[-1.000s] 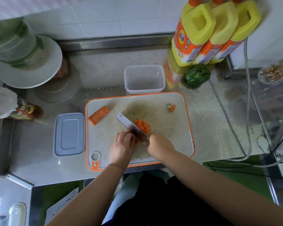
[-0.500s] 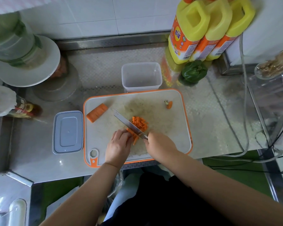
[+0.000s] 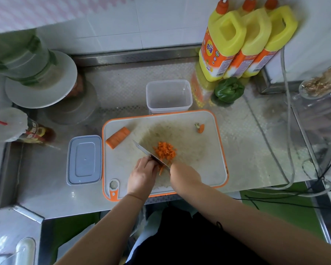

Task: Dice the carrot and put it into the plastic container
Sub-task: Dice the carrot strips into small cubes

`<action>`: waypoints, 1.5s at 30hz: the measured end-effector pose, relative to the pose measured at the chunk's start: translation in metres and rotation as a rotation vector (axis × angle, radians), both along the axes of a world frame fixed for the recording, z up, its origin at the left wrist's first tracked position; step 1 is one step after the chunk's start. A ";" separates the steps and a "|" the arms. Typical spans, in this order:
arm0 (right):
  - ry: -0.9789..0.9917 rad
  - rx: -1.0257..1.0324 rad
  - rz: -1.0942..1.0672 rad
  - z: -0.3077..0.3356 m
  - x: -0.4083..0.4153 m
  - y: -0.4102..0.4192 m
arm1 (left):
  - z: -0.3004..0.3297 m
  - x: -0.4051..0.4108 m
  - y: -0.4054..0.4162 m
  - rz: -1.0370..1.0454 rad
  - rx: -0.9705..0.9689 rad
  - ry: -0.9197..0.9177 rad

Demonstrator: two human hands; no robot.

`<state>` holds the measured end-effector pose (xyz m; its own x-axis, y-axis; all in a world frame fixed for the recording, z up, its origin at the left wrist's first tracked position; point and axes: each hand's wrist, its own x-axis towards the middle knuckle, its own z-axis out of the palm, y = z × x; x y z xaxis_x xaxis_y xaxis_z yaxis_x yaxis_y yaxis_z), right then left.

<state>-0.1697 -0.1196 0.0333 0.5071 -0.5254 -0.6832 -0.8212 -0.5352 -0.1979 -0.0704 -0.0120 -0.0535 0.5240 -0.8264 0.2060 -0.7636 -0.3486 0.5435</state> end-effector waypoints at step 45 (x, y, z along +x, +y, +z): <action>-0.006 0.011 0.000 0.004 -0.001 0.008 | -0.004 0.005 0.011 -0.069 0.009 0.066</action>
<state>-0.1711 -0.1112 0.0369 0.5109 -0.5179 -0.6861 -0.8201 -0.5329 -0.2084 -0.0653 -0.0009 -0.0571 0.4778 -0.8628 0.1654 -0.7485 -0.3012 0.5908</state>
